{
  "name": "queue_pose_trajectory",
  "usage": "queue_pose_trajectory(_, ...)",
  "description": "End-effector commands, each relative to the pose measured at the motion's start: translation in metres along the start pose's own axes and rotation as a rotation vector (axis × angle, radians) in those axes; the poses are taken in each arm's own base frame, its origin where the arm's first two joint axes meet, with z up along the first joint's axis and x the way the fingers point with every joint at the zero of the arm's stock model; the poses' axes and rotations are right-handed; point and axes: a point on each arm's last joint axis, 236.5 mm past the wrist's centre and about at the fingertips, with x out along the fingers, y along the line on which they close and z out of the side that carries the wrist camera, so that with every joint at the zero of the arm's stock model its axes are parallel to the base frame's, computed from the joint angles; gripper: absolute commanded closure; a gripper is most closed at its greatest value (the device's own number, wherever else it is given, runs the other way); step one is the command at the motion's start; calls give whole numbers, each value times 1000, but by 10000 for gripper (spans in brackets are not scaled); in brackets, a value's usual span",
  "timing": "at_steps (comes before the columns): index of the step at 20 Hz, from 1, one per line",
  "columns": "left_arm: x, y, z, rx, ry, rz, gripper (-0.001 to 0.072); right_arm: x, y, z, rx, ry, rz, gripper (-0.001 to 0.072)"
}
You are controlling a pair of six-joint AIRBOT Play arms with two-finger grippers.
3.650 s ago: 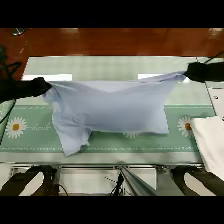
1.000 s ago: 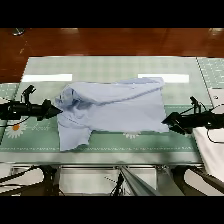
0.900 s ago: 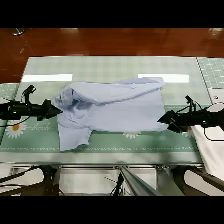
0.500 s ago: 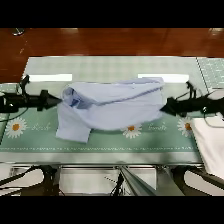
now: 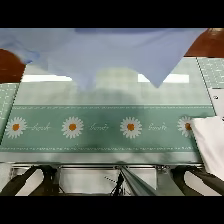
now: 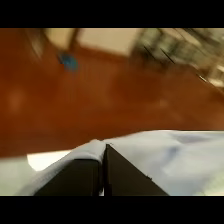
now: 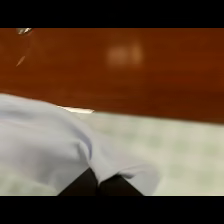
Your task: Fold the shirts.
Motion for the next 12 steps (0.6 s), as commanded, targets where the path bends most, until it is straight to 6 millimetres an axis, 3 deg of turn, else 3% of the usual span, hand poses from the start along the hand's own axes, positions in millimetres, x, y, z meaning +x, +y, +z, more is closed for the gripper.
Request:
queue_pose_trajectory(1,-103,-49,66,294,-213,280,676,-116,30,21,-121,-186,-162,692)
queue_pose_trajectory(4,-188,-73,74,477,-315,543,676,-180,56,2,-162,-263,-211,692)
queue_pose_trajectory(6,-235,-82,67,488,-356,672,676,-209,54,-19,-150,-250,-280,692)
queue_pose_trajectory(7,-246,-88,58,485,-346,677,676,-219,50,-29,-138,-237,-320,692)
queue_pose_trajectory(9,-248,-93,37,472,-300,615,676,-231,40,-42,-116,-214,-379,692)
queue_pose_trajectory(12,-229,-64,9,390,-203,585,676,-215,34,-56,-70,-144,-366,692)
